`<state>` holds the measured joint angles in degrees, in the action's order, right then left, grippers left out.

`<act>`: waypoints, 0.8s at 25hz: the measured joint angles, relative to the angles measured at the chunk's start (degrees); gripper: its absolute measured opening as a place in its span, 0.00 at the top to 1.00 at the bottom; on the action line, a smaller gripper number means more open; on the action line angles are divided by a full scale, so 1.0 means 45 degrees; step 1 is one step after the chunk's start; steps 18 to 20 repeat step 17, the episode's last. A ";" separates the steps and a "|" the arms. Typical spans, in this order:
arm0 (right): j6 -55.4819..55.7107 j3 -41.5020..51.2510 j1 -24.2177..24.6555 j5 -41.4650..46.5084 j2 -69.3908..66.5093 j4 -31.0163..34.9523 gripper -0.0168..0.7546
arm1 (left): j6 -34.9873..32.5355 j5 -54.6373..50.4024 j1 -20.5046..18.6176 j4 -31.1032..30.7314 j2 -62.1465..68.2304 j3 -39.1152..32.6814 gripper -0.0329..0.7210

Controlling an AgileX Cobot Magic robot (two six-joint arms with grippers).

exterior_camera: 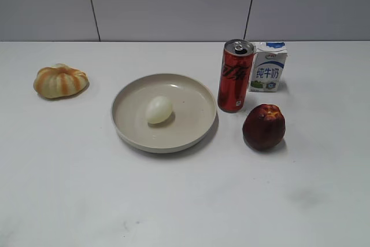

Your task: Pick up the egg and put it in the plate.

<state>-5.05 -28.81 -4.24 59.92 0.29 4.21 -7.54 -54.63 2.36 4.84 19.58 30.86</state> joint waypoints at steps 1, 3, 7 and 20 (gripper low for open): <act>0.0000 0.0000 0.0000 0.0000 0.0000 0.0000 0.40 | 0.0000 0.0131 0.0000 0.0000 -0.0758 -0.0011 0.17; -0.0012 0.0000 0.0000 0.0000 0.0000 0.0000 0.40 | 0.0000 0.0371 0.0000 0.0000 -0.1991 -0.0052 0.17; -0.0012 0.0000 0.0000 0.0000 0.0000 0.0000 0.40 | 0.0000 0.0600 0.0000 -0.0009 -0.3815 -0.0120 0.19; -0.0002 0.0000 0.0000 0.0000 0.0000 0.0000 0.40 | 0.0000 0.0470 0.0000 0.0325 -0.4422 -0.0134 0.19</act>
